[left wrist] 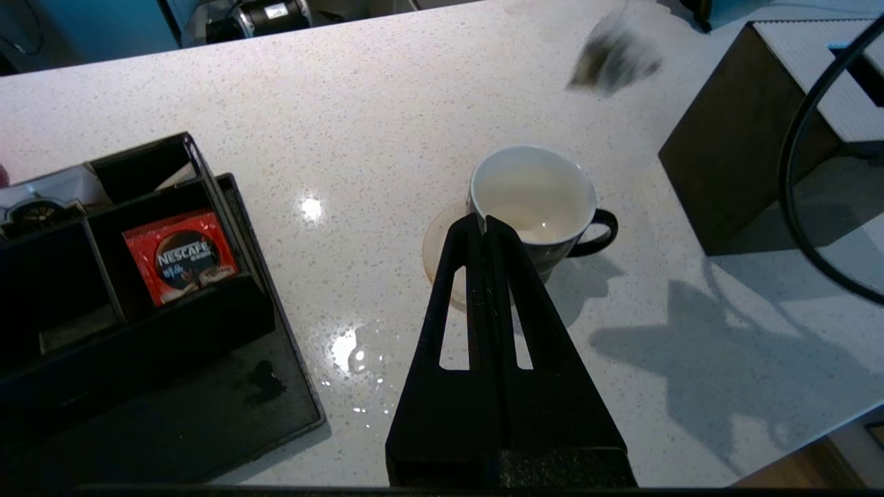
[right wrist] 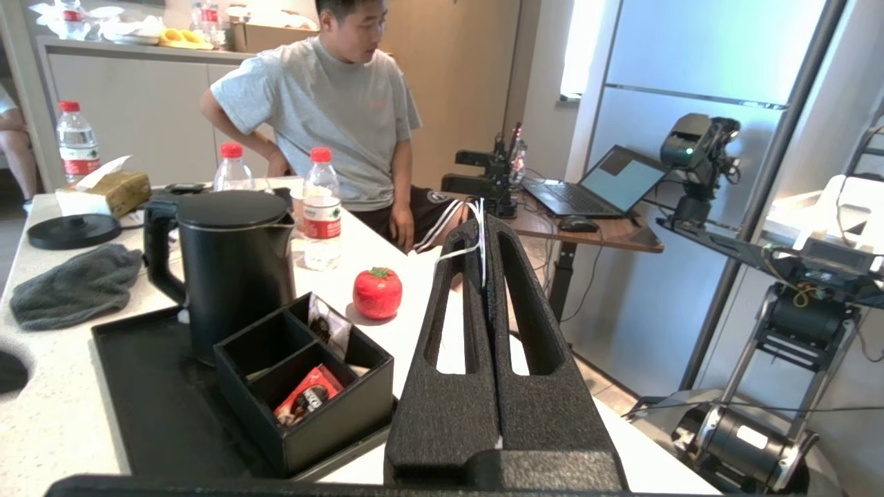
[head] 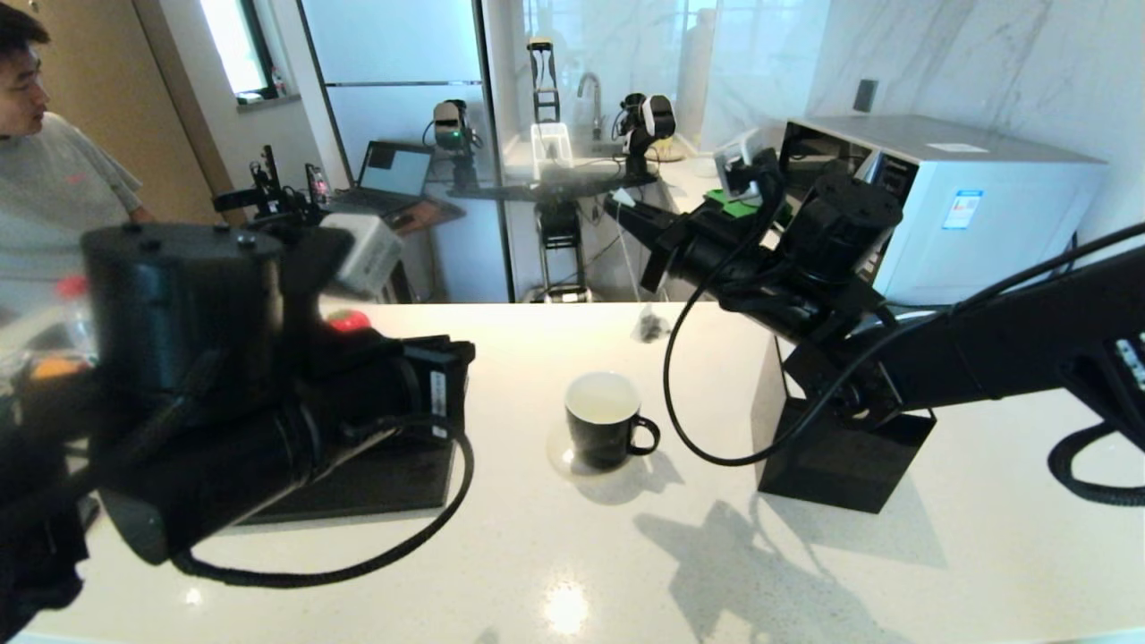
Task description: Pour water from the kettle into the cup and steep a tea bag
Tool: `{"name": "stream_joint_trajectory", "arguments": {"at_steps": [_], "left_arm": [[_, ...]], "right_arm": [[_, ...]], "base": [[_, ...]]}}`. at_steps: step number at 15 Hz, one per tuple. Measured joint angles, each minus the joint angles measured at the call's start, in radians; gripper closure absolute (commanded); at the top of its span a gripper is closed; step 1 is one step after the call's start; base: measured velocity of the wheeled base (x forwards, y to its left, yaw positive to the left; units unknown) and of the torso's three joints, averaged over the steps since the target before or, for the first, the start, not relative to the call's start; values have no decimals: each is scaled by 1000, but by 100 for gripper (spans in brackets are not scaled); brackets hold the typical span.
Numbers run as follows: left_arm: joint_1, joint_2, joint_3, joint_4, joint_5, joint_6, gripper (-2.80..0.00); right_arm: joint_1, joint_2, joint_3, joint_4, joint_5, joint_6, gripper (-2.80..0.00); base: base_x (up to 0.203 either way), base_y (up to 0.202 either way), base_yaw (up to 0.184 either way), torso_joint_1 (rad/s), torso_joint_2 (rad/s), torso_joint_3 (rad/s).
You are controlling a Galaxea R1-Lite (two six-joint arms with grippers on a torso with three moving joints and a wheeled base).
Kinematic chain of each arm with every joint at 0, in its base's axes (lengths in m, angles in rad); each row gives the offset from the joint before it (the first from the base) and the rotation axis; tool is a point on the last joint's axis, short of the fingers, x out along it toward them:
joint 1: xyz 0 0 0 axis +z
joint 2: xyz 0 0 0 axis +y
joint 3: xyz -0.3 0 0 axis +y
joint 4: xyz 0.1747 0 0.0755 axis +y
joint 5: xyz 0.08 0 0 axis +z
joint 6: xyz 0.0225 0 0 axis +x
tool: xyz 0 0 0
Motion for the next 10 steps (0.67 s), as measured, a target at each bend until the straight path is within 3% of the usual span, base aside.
{"name": "stream_joint_trajectory", "arguments": {"at_steps": [2, 5, 7, 10], "left_arm": [[0, -20, 130, -146, 5, 15, 0], [38, -47, 343, -367, 17, 86, 0], [144, -63, 431, -475, 21, 132, 0], [331, -115, 543, -524, 23, 153, 0]], "right_arm": [[-1, -6, 0, 3, 0, 0, 0], [-1, -12, -1, 6, 0, 0, 0], [-1, -14, -1, 7, 0, 0, 0], [-1, -16, -1, 7, 0, -21, 0]], "base": [[0, 0, 0, 0, 0, 0], [0, 0, 0, 0, 0, 0], [0, 0, 0, 0, 0, 0], [0, 0, 0, 0, 0, 0]]}}
